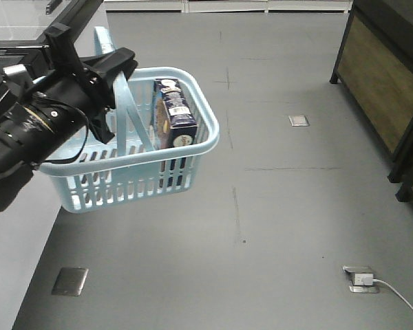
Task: Left arm holds basket, right arm returns cookies
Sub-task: 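Lift the basket with the left gripper and swing it in front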
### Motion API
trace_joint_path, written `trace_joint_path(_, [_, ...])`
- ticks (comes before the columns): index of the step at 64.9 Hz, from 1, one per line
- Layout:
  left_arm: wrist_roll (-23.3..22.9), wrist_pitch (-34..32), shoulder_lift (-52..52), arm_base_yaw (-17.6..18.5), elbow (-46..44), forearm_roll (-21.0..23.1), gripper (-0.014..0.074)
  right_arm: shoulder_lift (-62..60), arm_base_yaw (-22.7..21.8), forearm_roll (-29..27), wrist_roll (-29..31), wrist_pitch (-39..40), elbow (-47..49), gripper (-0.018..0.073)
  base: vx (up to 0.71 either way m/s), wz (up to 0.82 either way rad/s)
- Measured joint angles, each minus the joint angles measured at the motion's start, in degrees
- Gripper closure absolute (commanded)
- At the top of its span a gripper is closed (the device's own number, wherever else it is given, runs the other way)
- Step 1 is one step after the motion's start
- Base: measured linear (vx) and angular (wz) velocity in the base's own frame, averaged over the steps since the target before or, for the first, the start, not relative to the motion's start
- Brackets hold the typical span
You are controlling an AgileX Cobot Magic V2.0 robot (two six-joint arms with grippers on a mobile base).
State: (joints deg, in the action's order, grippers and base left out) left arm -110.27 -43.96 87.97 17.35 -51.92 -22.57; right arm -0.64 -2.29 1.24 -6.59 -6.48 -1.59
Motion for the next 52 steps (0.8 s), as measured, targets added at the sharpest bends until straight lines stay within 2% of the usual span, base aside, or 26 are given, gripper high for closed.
trace_joint_path(15, [-0.5, -5.2, 2.9, 4.4, 0.0, -0.1, 0.0599, 0.0, 0.0, 0.0, 0.0, 0.0, 0.0, 0.0565, 0.00, 0.00])
trace_joint_path(28, [-1.9, -9.8, 3.9, 6.0, 0.7, -0.3, 0.0599, 0.0, 0.0, 0.0, 0.0, 0.0, 0.0, 0.0565, 0.00, 0.00])
trace_joint_path(52, [-3.3, -16.5, 3.8, 9.0, 8.5, -0.3, 0.0599, 0.0, 0.0, 0.0, 0.0, 0.0, 0.0, 0.0565, 0.00, 0.00])
